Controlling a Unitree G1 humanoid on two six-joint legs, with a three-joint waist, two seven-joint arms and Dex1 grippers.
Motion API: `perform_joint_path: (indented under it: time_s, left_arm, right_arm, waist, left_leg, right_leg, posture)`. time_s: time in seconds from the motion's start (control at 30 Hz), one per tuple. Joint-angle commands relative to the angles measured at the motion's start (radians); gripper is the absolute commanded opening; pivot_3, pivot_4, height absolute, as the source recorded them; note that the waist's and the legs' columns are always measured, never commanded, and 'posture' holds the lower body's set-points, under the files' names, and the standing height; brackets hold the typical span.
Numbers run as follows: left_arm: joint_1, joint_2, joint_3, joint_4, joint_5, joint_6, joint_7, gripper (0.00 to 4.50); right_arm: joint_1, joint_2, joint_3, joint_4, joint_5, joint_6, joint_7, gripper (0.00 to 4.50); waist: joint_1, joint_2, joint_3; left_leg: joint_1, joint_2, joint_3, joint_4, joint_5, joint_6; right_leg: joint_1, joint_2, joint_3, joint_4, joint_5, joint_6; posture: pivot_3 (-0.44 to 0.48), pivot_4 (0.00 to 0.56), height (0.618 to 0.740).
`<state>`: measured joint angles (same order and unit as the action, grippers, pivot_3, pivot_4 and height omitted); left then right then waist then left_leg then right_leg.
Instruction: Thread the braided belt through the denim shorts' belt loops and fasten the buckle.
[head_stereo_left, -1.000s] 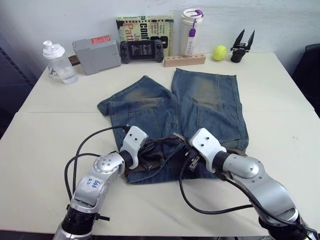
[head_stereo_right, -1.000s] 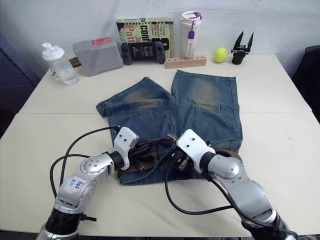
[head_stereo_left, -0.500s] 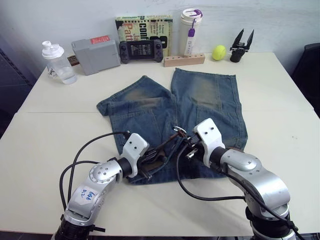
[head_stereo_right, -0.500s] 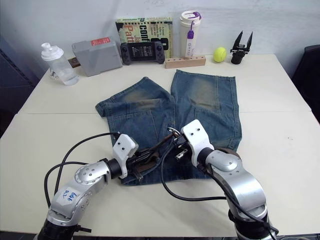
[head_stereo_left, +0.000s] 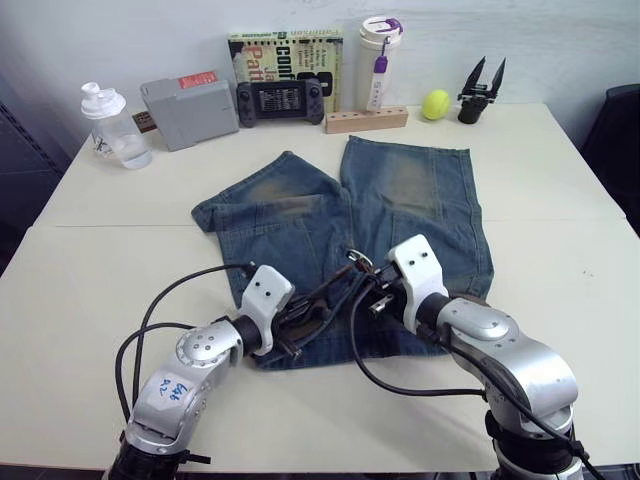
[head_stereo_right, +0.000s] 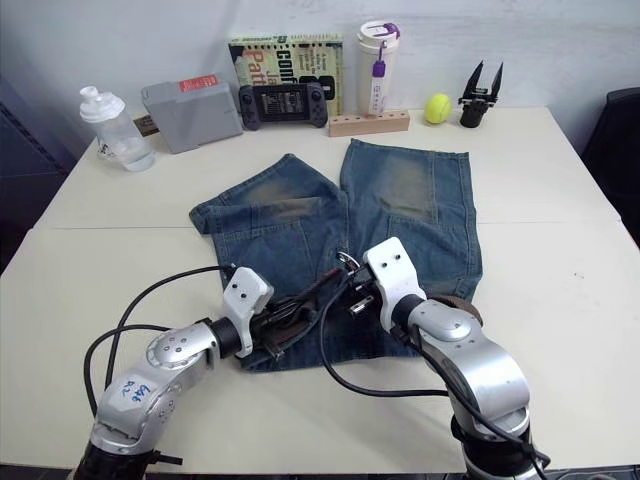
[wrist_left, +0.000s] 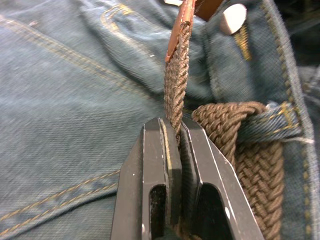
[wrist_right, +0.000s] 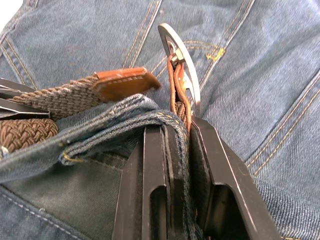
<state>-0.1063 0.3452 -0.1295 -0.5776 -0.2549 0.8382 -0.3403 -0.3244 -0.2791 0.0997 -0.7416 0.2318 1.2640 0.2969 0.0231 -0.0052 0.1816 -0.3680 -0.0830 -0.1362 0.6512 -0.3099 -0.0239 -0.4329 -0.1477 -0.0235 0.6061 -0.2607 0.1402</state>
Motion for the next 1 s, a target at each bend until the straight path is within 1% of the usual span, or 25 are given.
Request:
perform_joint_path:
  time_s: [0.03, 0.27, 0.4, 0.57, 0.8, 0.93, 1.0]
  left_arm:
    - [0.005, -0.022, 0.012, -0.041, -0.01, 0.032, 0.031, 0.0]
    - [-0.025, -0.037, -0.006, -0.038, -0.004, 0.039, 0.043, 0.0]
    - [-0.029, -0.037, -0.026, -0.042, -0.004, 0.029, 0.039, 0.0]
    - [-0.03, -0.052, -0.018, -0.03, -0.012, 0.018, 0.041, 0.0]
    - [-0.056, -0.068, -0.019, -0.007, -0.005, 0.001, 0.042, 0.0]
    - [-0.059, -0.069, -0.027, 0.0, 0.001, -0.015, 0.039, 0.0]
    - [-0.041, -0.058, -0.035, -0.011, 0.004, -0.037, 0.027, 0.0]
  right_arm:
    - [-0.011, -0.018, -0.002, -0.04, 0.004, -0.038, -0.009, 0.0]
    - [-0.009, -0.095, 0.085, -0.048, -0.01, -0.088, -0.003, 0.0]
    - [0.002, -0.1, 0.118, -0.044, -0.013, -0.103, -0.014, 0.0]
    - [0.006, -0.111, 0.153, -0.041, -0.016, -0.119, -0.009, 0.0]
    - [-0.001, -0.158, 0.229, -0.046, 0.009, -0.121, 0.047, 0.0]
    - [0.006, -0.154, 0.224, -0.042, 0.023, -0.113, 0.061, 0.0]
    - [0.007, -0.123, 0.185, -0.031, 0.038, -0.096, 0.055, 0.0]
  waist:
    - [0.001, 0.0, 0.0]
    - [0.001, 0.0, 0.0]
    - [-0.001, 0.0, 0.0]
    - [-0.001, 0.0, 0.0]
    - [-0.001, 0.0, 0.0]
    - [-0.001, 0.0, 0.0]
    - [-0.001, 0.0, 0.0]
  left_leg:
    - [0.0, 0.0, 0.0, 0.0, 0.0, 0.0]
    - [0.0, 0.0, 0.001, 0.0, 0.0, 0.001]
    - [0.0, 0.0, 0.002, 0.0, -0.001, 0.001]
    - [0.0, 0.0, 0.004, 0.0, -0.001, 0.001]
    - [0.0, 0.0, 0.005, 0.0, -0.001, 0.002]
    - [0.0, 0.001, 0.006, 0.0, -0.001, 0.002]
    - [0.0, 0.001, 0.006, 0.0, -0.001, 0.002]
  right_leg:
    - [0.0, 0.0, 0.0, 0.0, 0.0, 0.0]
    - [0.0, 0.0, 0.001, 0.0, 0.0, 0.0]
    - [0.0, 0.0, 0.001, -0.001, 0.0, 0.001]
    - [-0.001, 0.0, 0.003, -0.001, 0.0, 0.001]
    - [-0.002, 0.0, 0.003, -0.001, 0.001, 0.001]
    - [-0.002, 0.0, 0.004, -0.001, 0.001, 0.001]
    - [-0.002, 0.0, 0.004, -0.001, 0.001, 0.001]
  posture:
    - [0.0, 0.15, 0.705]
    - [0.0, 0.15, 0.705]
    - [0.0, 0.15, 0.705]
    - [0.0, 0.15, 0.705]
    - [0.0, 0.15, 0.705]
    - [0.0, 0.15, 0.705]
    - [0.0, 0.15, 0.705]
